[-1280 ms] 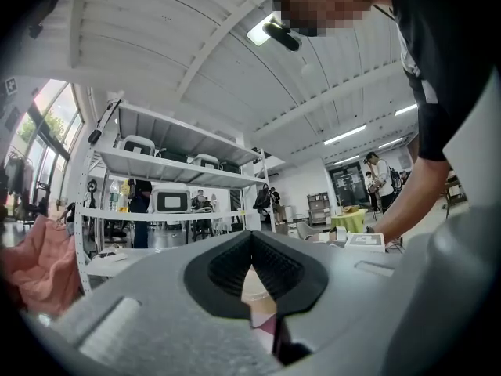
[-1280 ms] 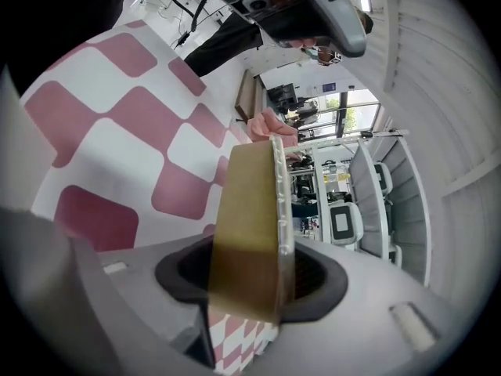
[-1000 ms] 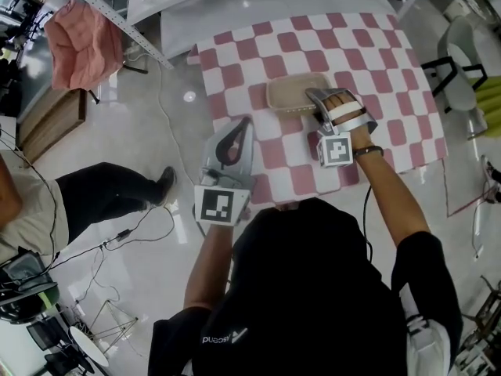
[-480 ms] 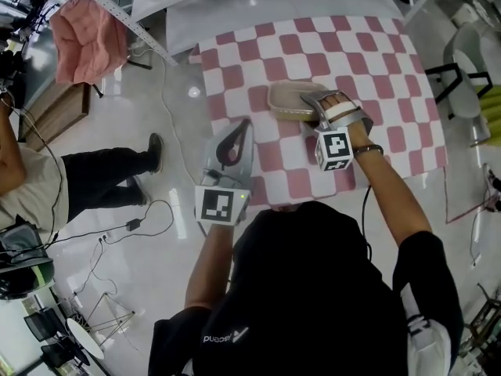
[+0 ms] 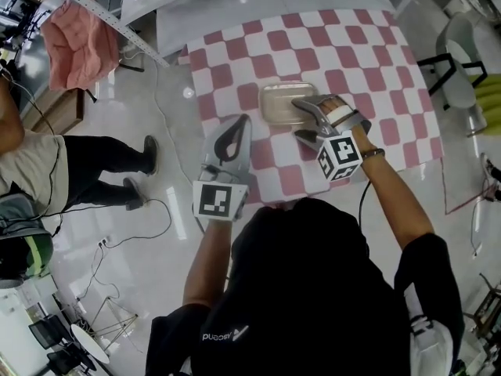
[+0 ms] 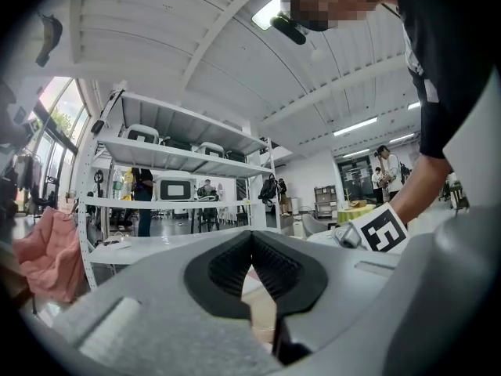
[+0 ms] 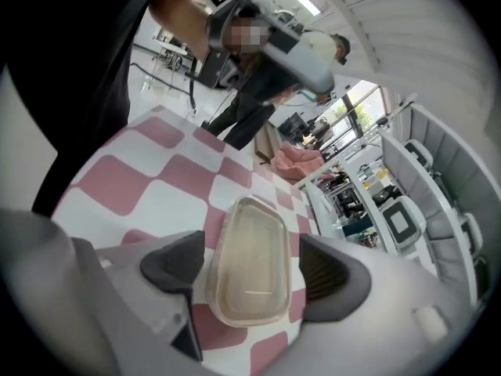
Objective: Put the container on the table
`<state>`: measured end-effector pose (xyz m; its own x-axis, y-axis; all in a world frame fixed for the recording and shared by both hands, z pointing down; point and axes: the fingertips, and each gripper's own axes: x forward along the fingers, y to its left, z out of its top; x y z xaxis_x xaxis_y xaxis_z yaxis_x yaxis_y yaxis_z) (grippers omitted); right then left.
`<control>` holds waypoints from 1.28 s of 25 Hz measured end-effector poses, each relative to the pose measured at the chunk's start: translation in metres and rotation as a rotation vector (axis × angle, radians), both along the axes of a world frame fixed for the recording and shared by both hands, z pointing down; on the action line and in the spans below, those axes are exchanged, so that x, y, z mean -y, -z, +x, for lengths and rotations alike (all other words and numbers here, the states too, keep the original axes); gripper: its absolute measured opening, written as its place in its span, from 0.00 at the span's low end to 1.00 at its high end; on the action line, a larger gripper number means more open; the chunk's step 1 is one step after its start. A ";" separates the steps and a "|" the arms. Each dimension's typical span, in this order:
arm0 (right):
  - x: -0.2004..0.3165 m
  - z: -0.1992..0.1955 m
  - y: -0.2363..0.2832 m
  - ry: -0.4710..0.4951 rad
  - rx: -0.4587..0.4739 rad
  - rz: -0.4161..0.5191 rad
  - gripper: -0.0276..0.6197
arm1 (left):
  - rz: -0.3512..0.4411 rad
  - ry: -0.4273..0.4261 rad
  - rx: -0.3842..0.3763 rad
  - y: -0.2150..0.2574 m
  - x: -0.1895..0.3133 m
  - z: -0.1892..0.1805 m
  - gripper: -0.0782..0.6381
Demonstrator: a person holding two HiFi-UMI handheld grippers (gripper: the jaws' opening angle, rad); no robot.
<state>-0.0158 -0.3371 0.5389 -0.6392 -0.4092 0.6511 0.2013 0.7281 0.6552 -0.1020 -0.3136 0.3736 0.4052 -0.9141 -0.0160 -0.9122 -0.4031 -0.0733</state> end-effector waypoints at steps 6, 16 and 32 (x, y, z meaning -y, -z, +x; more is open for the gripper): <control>-0.026 -0.006 0.083 -0.101 0.360 -0.186 0.49 | 0.012 -0.025 -0.009 0.009 -0.003 0.016 0.12; -0.053 0.006 0.175 -0.222 0.862 -0.326 0.05 | 0.051 -0.065 -0.035 0.029 -0.023 0.038 0.12; -0.081 0.021 0.198 -0.303 1.056 -0.358 0.05 | 0.075 -0.095 -0.052 0.041 -0.054 0.055 0.12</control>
<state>0.0053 -0.2556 0.3407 -0.8413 -0.5391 -0.0395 -0.5388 0.8307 0.1398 -0.0474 -0.2591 0.3321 0.4872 -0.8669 -0.1055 -0.8733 -0.4835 -0.0603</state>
